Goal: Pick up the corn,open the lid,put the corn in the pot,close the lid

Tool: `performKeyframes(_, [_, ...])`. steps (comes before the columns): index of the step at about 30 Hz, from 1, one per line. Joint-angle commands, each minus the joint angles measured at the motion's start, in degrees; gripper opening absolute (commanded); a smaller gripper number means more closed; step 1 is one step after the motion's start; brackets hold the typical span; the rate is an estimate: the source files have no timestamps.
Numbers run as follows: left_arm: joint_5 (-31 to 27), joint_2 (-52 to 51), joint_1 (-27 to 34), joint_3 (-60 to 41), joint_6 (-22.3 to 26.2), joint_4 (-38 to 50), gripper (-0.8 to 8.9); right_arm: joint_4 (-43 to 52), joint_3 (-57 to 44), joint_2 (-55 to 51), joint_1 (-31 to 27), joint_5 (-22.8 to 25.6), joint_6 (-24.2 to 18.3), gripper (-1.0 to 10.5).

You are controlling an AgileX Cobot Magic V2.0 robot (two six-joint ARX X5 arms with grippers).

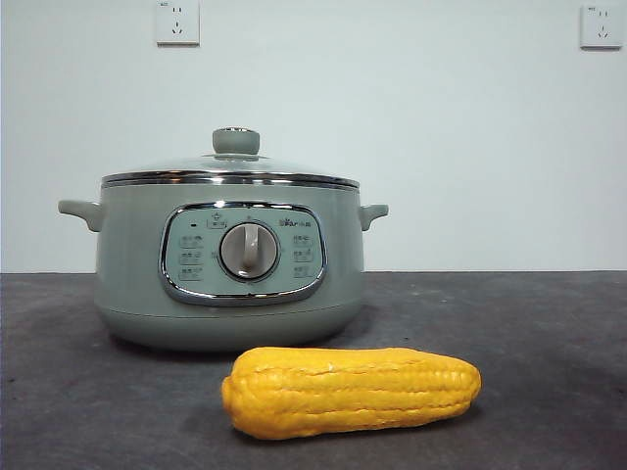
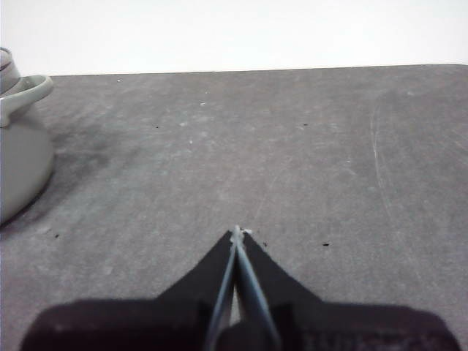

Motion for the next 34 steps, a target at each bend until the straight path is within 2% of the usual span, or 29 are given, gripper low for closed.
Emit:
performKeyframes(1, [0.1,0.0,0.2,-0.6,-0.4,0.4,-0.01,0.8,-0.6,-0.1,0.0,-0.1,1.1,0.0])
performKeyframes(5, [0.1,0.0,0.2,-0.5,-0.7,0.6,-0.04,0.9,-0.6,-0.1,0.0,0.0,1.4,-0.1])
performKeyframes(8, [0.2,0.1,0.2,-0.5,-0.8,1.3,-0.05,1.5,-0.6,-0.1,0.0,0.5,6.9,-0.1])
performKeyframes(10, [0.9,0.2,0.2,-0.3,-0.8,1.3,-0.05,2.3,-0.3,0.0,0.0,0.5,8.2,-0.1])
performKeyframes(14, [4.7,0.9,0.1,1.1,-2.0,1.3,-0.06,2.0,1.9,0.0,0.0,-0.3,8.6,-0.1])
performKeyframes(19, [6.2,3.1,0.1,5.6,-3.8,1.3,-0.06,-0.4,7.1,2.5,0.0,-1.1,9.7,-0.1])
performKeyframes(22, [7.7,5.5,0.1,9.3,-4.1,1.3,-0.07,-1.4,10.8,5.8,0.0,-4.3,10.7,-0.1])
performKeyframes(27, [11.1,10.5,-0.3,16.5,-7.6,-0.7,-0.07,-3.6,17.9,13.1,0.0,-12.1,10.5,-0.1])
performKeyframes(29, [12.4,12.9,-0.8,19.4,-8.2,-2.3,-0.06,-5.7,21.2,16.3,0.0,-13.7,10.4,-0.1])
performKeyframes(34, [17.6,19.2,-2.3,25.8,-8.3,-6.6,-0.06,-13.4,29.7,24.5,0.0,-17.9,4.9,-0.1])
